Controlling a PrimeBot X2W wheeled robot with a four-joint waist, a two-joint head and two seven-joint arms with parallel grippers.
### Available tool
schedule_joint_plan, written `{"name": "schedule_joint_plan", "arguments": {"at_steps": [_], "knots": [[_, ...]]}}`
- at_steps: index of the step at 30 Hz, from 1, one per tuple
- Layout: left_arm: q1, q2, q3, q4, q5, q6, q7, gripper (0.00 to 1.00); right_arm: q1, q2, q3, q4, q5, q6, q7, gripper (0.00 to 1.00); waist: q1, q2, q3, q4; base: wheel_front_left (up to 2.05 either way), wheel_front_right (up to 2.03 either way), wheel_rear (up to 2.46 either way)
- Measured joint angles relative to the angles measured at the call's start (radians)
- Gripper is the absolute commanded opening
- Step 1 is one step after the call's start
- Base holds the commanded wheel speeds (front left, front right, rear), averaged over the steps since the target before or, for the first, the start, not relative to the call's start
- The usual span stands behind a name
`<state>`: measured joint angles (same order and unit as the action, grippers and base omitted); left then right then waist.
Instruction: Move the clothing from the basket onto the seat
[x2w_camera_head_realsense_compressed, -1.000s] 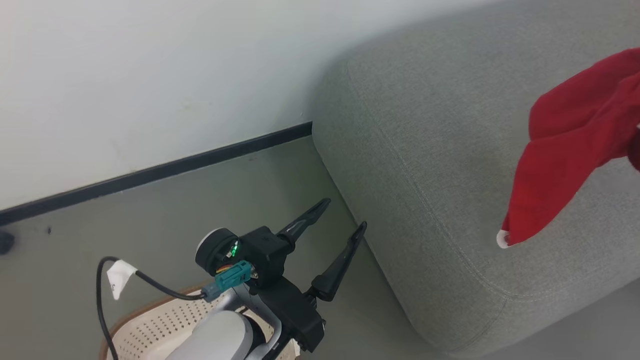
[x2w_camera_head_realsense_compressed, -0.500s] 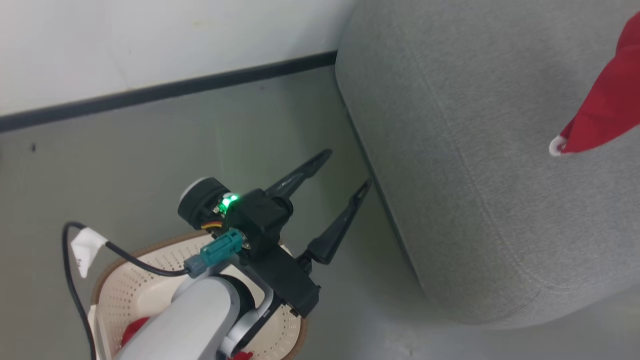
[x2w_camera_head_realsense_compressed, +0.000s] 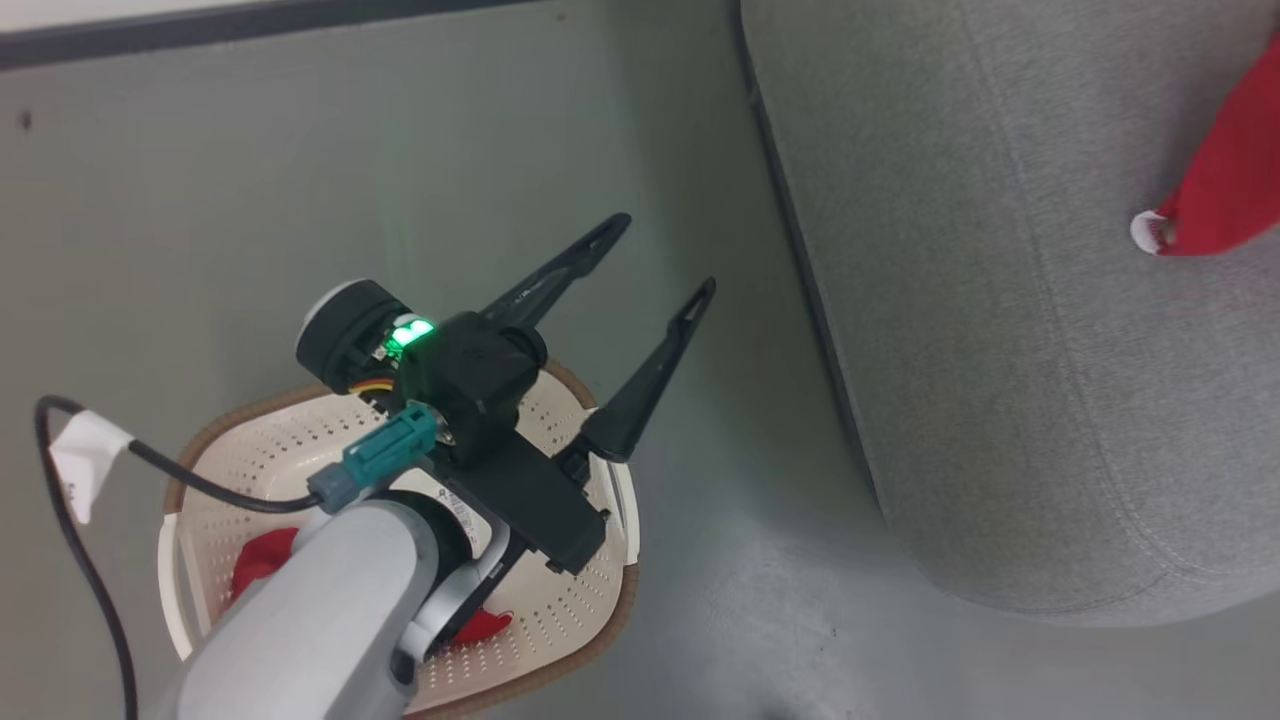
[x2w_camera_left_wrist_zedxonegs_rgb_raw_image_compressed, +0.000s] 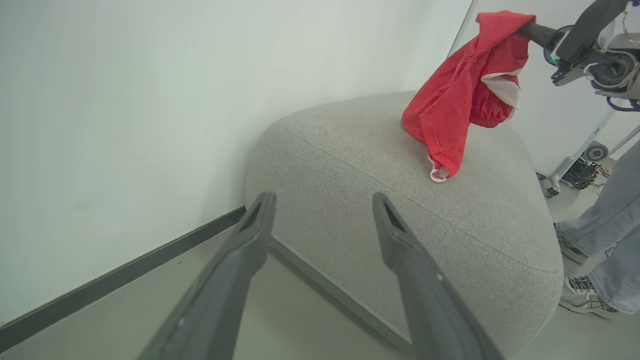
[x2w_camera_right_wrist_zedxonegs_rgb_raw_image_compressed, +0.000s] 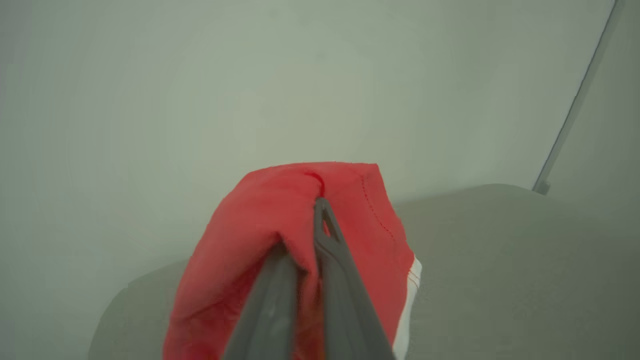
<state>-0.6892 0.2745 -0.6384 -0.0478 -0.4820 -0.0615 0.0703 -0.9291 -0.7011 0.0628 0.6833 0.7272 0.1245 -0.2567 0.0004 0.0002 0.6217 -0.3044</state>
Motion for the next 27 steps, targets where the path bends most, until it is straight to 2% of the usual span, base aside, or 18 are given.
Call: {"name": "schedule_joint_plan", "arguments": {"at_steps": [6, 12, 18, 19, 20, 21, 22, 27], "knots": [[-0.001, 0.018, 0.016, 0.012, 0.000, 0.000, -0.002, 1.00, 0.052, 0.011, 0.049, 0.066, -0.006, 0.000, 0.000, 0.00, -0.0001, 0.0000, 0.039, 0.011, 0.00, 0.00, 0.00], [0.001, 0.024, 0.028, 0.026, 0.000, 0.000, -0.012, 1.00, 0.131, 0.019, 0.100, 0.136, -0.024, 0.000, 0.000, 0.00, -0.0004, -0.0001, 0.028, 0.004, 0.00, 0.00, 0.00], [0.003, 0.023, 0.030, 0.040, -0.001, 0.000, -0.022, 1.00, 0.165, 0.041, 0.142, 0.152, -0.025, 0.000, 0.000, 0.00, -0.0004, -0.0001, 0.008, -0.004, 0.00, 0.00, 0.00], [0.003, 0.022, 0.030, 0.044, -0.002, 0.000, -0.025, 1.00, 0.165, 0.048, 0.146, 0.156, -0.025, 0.000, 0.000, 0.08, -0.0004, -0.0001, 0.004, -0.005, 0.00, 0.00, 0.00], [0.005, 0.022, 0.030, 0.047, -0.002, 0.000, -0.027, 1.00, 0.165, 0.055, 0.148, 0.158, -0.024, 0.000, 0.000, 0.32, -0.0004, -0.0001, -0.001, -0.006, 0.00, 0.00, 0.00], [0.006, 0.021, 0.030, 0.051, -0.002, 0.000, -0.029, 1.00, 0.165, 0.062, 0.152, 0.158, -0.025, 0.000, 0.000, 0.77, -0.0004, -0.0001, -0.005, -0.007, 0.00, 0.00, 0.00], [0.008, 0.019, 0.030, 0.057, -0.003, 0.000, -0.033, 1.00, 0.165, 0.068, 0.157, 0.157, -0.025, 0.000, 0.000, 1.00, -0.0004, -0.0001, -0.011, -0.008, 0.00, 0.00, 0.00], [0.024, 0.014, 0.030, 0.077, -0.010, 0.000, -0.049, 1.00, 0.170, 0.072, 0.162, 0.149, -0.036, 0.000, 0.000, 1.00, -0.0004, -0.0002, -0.036, -0.008, 0.00, 0.00, 0.00]]}}
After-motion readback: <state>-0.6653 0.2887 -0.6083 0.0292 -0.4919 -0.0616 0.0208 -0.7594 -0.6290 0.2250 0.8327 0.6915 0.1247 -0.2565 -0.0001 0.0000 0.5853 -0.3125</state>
